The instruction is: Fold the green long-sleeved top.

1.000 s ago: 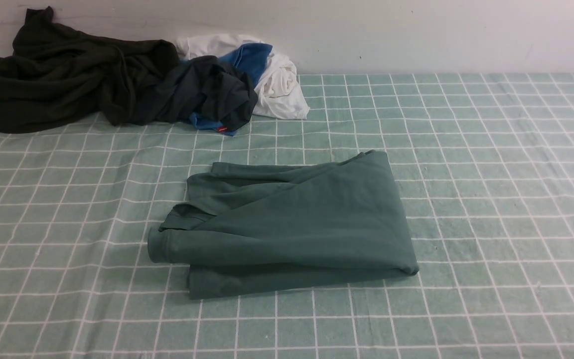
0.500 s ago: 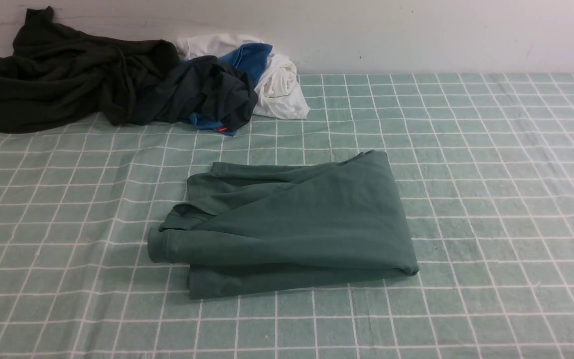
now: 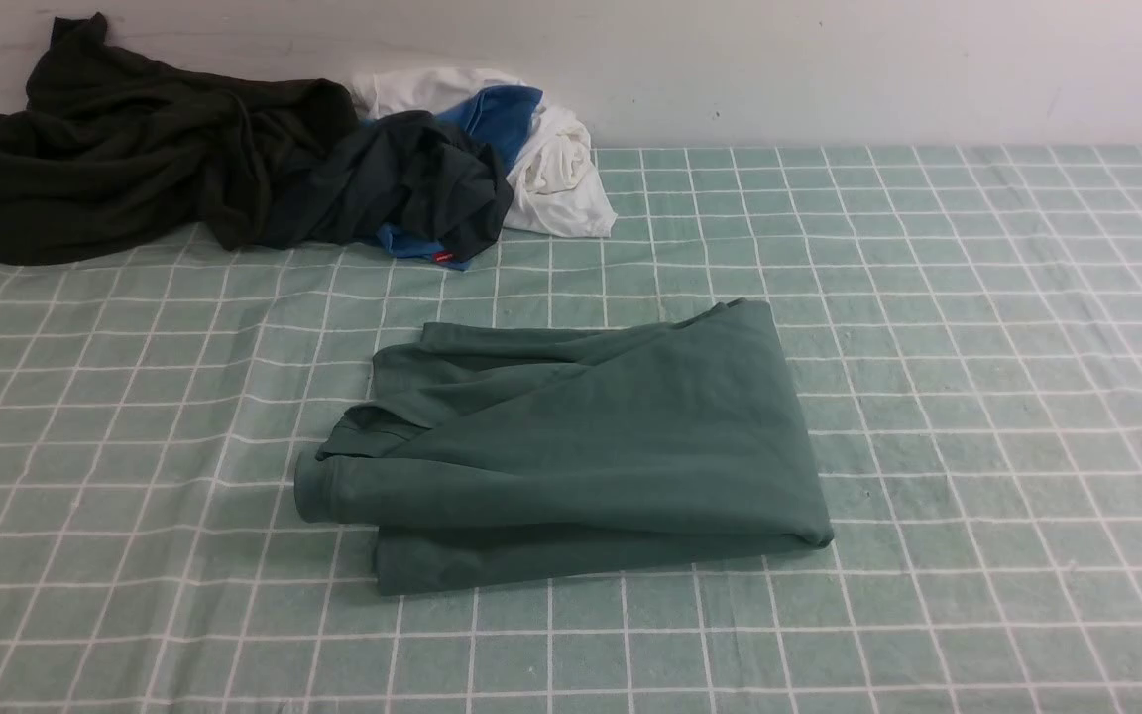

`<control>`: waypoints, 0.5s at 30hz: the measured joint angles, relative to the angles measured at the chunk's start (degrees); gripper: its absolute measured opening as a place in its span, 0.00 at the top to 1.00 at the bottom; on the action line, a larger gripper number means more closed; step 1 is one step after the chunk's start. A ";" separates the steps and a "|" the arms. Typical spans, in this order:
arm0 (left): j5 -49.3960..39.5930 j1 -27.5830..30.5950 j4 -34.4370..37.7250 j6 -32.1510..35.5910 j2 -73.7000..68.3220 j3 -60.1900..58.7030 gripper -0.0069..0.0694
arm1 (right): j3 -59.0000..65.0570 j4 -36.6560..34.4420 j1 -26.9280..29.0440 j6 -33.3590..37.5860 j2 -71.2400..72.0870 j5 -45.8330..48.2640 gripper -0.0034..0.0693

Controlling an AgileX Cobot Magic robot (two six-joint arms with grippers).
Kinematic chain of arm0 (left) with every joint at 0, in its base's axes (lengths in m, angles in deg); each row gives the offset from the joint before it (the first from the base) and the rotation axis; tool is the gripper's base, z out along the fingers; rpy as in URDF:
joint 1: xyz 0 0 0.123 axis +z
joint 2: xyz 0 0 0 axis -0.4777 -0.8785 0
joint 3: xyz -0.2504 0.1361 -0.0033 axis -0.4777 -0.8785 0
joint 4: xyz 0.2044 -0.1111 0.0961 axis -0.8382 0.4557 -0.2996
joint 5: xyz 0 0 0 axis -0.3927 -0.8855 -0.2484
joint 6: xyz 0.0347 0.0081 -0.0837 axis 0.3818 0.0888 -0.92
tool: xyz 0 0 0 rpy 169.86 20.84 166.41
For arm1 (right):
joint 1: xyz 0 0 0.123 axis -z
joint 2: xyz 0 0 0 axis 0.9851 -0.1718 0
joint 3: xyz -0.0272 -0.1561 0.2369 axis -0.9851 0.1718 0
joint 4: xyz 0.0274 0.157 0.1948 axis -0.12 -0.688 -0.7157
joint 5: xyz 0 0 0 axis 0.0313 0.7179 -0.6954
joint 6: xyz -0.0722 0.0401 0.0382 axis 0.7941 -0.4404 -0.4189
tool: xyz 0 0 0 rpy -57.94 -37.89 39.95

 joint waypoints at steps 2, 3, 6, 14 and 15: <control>5.37 3.26 4.61 -2.65 0.04 -2.68 0.91 | 0.00 0.00 0.00 0.00 0.00 0.05 0.97; 7.97 4.84 7.68 -3.46 0.04 -4.41 0.91 | 0.00 0.00 0.00 0.00 0.00 0.05 0.97; 12.68 7.70 11.77 -4.88 0.90 -8.81 0.91 | 0.00 0.00 0.00 0.00 0.00 0.06 0.97; 22.56 12.18 10.77 -9.80 5.99 -18.32 0.91 | 0.00 0.00 0.00 0.00 0.00 0.06 0.97; 23.32 12.63 10.77 -9.78 6.97 -19.60 0.91 | 0.00 0.00 0.00 0.00 0.00 0.06 0.97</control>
